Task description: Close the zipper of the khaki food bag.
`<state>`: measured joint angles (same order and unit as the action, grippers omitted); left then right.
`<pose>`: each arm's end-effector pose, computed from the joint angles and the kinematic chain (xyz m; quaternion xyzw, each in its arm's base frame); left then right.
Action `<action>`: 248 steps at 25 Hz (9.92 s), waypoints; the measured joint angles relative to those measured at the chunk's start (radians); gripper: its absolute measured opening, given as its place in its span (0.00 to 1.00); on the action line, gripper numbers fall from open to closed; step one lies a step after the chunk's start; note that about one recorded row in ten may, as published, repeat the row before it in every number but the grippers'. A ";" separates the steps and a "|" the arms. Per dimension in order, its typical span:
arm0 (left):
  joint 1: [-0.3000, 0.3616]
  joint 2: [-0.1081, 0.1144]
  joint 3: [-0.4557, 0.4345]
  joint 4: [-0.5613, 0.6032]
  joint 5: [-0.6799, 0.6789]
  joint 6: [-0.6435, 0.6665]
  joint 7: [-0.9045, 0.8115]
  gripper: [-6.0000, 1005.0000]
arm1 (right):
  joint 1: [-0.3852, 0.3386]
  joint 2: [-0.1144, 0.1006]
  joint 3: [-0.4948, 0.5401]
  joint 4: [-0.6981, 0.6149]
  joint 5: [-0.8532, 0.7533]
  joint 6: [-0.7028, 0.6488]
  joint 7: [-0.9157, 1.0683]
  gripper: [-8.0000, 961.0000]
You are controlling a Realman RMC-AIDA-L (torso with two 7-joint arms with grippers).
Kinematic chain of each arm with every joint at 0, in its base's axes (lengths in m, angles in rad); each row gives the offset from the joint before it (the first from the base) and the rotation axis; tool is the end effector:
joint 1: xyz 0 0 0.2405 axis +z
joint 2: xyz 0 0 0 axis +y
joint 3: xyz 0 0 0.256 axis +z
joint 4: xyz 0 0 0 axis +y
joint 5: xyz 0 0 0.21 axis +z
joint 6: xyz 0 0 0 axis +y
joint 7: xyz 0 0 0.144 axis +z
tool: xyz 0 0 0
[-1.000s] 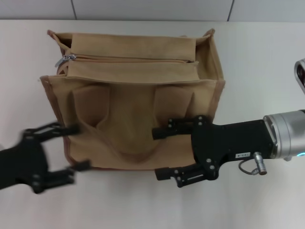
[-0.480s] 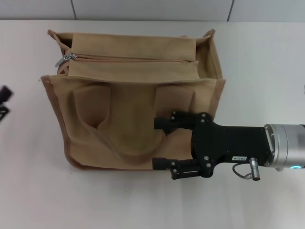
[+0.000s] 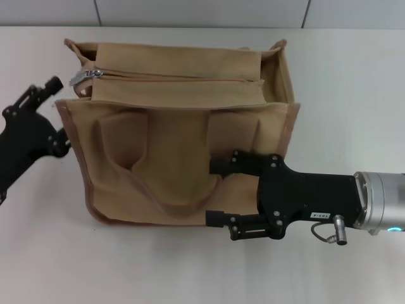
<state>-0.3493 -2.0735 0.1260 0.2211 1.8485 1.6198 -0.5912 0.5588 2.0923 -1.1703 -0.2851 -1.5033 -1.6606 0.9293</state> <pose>-0.3286 0.2665 0.0076 -0.8085 -0.1518 -0.3787 0.4242 0.2191 0.2731 -0.0723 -0.9257 0.0842 0.3688 0.0060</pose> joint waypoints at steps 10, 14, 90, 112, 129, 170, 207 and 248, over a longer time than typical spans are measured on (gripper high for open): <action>-0.001 0.002 -0.013 -0.023 -0.036 0.079 -0.005 0.76 | -0.016 0.000 0.002 0.015 0.004 0.009 -0.001 0.85; 0.016 0.005 0.019 -0.012 -0.026 0.102 -0.007 0.76 | -0.018 0.000 0.002 0.015 0.011 0.023 -0.001 0.85; -0.054 -0.003 0.036 -0.134 -0.135 0.320 0.009 0.04 | 0.189 0.000 -0.019 0.039 0.251 -0.023 0.661 0.85; -0.114 -0.007 0.083 -0.154 -0.135 0.296 -0.001 0.06 | 0.286 0.000 -0.100 0.055 0.269 0.065 0.694 0.85; -0.134 -0.007 0.097 -0.151 -0.135 0.308 0.000 0.07 | 0.273 0.000 -0.174 -0.022 0.267 0.083 0.637 0.85; -0.148 -0.007 0.096 -0.152 -0.136 0.313 0.011 0.09 | 0.224 0.000 -0.248 -0.104 0.348 0.172 0.542 0.85; -0.149 -0.007 0.096 -0.155 -0.136 0.319 0.011 0.11 | 0.249 0.000 -0.376 -0.124 0.440 0.222 0.597 0.85; -0.149 -0.007 0.096 -0.155 -0.136 0.323 0.011 0.14 | 0.239 0.000 -0.374 -0.123 0.453 0.269 0.594 0.02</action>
<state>-0.4986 -2.0801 0.2224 0.0660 1.7126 1.9428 -0.5799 0.7977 2.0924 -1.5438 -0.4081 -1.0504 -1.3917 1.5229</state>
